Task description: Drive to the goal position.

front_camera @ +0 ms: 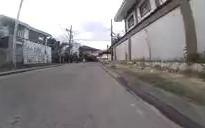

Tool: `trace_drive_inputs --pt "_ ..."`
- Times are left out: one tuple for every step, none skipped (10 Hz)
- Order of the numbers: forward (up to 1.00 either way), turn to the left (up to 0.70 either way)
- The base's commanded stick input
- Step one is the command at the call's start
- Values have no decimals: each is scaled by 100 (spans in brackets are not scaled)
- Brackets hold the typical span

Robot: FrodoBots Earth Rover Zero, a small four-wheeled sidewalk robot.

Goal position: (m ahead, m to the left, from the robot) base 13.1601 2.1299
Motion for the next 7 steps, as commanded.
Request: trace_drive_inputs --pt "68 0" --pt "68 0" --pt "68 0" --pt "68 0" --pt "68 0" --pt "68 0" --pt "68 0"
